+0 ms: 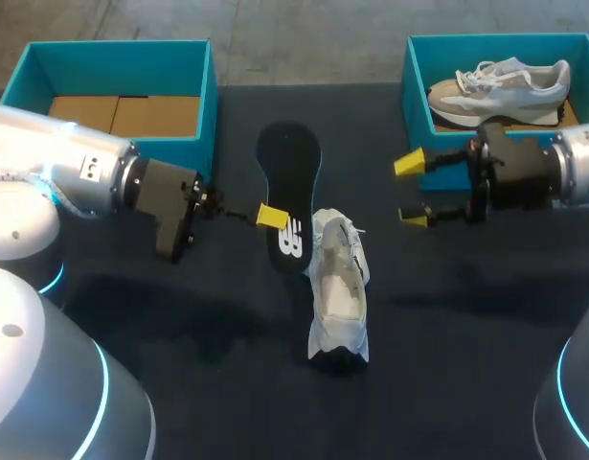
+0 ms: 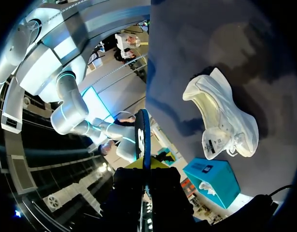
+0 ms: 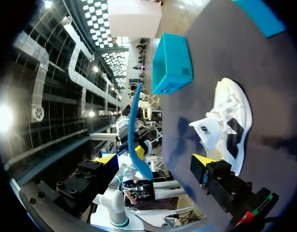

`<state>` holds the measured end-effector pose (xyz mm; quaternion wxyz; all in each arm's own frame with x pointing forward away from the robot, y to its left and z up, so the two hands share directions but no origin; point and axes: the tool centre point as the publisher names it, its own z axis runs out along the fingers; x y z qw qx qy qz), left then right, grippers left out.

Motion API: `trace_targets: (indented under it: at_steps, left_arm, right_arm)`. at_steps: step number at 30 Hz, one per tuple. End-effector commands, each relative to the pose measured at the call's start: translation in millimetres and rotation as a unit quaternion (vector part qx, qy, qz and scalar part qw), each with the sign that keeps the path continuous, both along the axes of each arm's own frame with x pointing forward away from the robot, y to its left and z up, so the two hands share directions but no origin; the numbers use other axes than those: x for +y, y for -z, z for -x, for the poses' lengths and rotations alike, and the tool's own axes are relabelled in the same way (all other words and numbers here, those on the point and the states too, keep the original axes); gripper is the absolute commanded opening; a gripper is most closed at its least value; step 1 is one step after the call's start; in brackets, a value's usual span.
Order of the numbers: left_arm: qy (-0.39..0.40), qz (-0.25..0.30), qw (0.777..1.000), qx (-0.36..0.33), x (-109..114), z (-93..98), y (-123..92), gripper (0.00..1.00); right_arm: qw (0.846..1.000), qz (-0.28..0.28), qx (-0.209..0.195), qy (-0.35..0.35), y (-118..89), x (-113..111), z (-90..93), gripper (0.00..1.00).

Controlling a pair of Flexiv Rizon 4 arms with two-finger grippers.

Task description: Take the shoe out of the shoebox, open the shoe tongue, remove and reinsert the insole, then place the shoe into the shoebox

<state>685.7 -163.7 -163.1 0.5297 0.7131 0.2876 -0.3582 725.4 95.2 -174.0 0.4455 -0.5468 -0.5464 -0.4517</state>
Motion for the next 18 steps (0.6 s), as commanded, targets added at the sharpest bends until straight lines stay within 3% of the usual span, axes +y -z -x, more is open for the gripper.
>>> trace_targets:
  at_steps: [1,8,18]
  left_arm:
    - [0.000,0.002,1.000,-0.002,-1.5,-0.6,1.5,0.00]
    - [0.000,0.002,1.000,-0.002,-1.5,-0.6,1.5,0.00]
    - [0.000,0.002,1.000,-0.002,-1.5,-0.6,1.5,0.00]
  right_arm:
    - [1.000,0.001,0.000,-0.009,-7.2,19.0,-18.7,1.00]
    - [1.000,0.003,0.004,-0.002,-7.7,33.7,-36.0,1.00]
    - [1.000,0.002,0.002,-0.002,-15.9,49.5,-46.9,1.00]
